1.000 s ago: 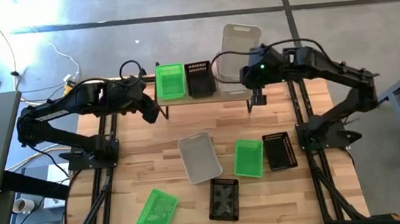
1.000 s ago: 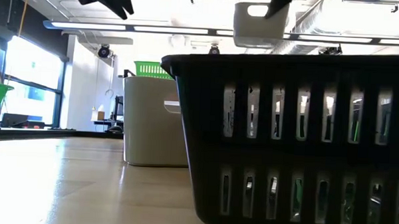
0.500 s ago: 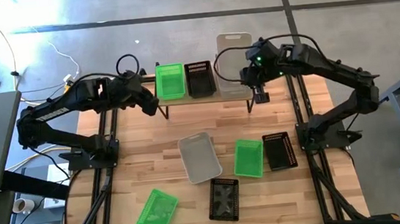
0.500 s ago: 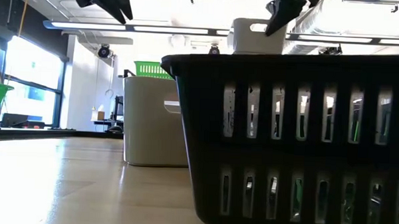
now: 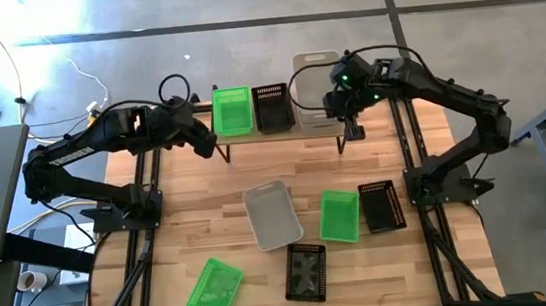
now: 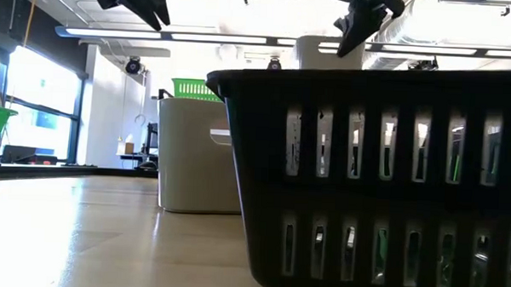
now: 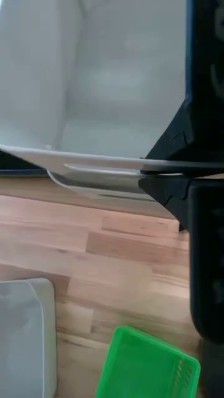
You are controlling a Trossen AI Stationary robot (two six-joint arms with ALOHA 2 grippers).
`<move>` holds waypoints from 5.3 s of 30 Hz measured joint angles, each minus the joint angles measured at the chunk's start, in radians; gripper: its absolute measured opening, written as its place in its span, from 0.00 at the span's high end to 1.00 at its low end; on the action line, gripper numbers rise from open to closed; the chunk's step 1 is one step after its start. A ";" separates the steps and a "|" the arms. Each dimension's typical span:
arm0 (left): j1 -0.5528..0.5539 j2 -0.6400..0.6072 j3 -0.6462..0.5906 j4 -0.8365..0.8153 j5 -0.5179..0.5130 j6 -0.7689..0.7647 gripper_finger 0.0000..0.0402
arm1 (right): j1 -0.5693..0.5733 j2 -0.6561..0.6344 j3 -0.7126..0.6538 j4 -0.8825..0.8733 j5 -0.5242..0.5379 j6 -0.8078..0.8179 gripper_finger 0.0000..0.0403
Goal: Stack baskets on shelf by color
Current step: Stack the left gray bin on top of the gray bin on the shelf, then stack the bottom black bin on top of the black bin on the shelf
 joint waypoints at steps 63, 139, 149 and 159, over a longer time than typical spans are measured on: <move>-0.290 0.017 0.000 0.222 0.151 0.080 0.72 | 0.429 -0.080 0.002 -0.062 0.249 1.104 0.72; -0.859 0.798 0.000 0.920 0.144 0.269 0.72 | 0.633 -0.052 0.000 -0.099 0.540 1.485 0.72; -0.866 0.812 0.000 0.849 0.062 -0.072 0.72 | 0.635 0.024 0.000 -0.123 0.509 1.485 0.72; -0.830 0.809 0.000 0.814 0.112 -0.530 0.72 | 0.635 0.028 0.000 -0.136 0.489 1.485 0.72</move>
